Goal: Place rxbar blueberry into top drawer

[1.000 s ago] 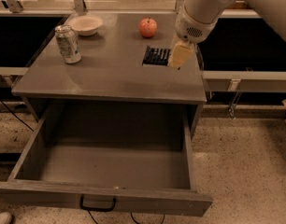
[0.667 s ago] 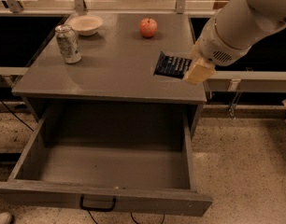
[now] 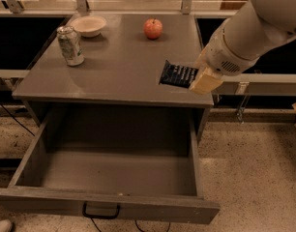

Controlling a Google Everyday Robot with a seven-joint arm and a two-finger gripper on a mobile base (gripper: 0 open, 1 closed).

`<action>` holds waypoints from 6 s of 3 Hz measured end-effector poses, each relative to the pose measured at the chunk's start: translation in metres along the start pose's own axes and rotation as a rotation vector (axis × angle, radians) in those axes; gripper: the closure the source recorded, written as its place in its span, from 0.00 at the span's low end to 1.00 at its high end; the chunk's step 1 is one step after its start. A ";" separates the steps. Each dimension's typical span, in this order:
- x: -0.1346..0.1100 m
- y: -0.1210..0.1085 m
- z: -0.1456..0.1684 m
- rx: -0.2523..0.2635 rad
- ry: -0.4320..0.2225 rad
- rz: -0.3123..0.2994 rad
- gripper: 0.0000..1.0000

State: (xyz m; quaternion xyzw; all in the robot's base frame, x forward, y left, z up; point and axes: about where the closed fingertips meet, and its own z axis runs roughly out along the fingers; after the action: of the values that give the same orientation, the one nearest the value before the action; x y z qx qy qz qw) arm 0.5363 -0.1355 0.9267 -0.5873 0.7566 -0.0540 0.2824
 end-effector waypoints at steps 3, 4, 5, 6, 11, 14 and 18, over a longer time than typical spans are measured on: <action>0.034 0.094 0.044 -0.165 0.044 0.001 1.00; 0.033 0.094 0.044 -0.166 0.043 0.001 1.00; 0.027 0.112 0.063 -0.199 0.028 -0.007 1.00; 0.010 0.150 0.098 -0.272 -0.003 -0.033 1.00; 0.005 0.175 0.188 -0.357 0.019 0.038 1.00; 0.018 0.187 0.207 -0.278 0.144 0.038 1.00; 0.020 0.223 0.238 -0.376 0.144 0.034 1.00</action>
Offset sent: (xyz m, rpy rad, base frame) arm -0.0632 0.0006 -0.0773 -0.0026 0.1444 0.0295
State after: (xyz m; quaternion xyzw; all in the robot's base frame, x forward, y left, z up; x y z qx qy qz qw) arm 0.4587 -0.0266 0.6292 -0.6114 0.7815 0.0511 0.1136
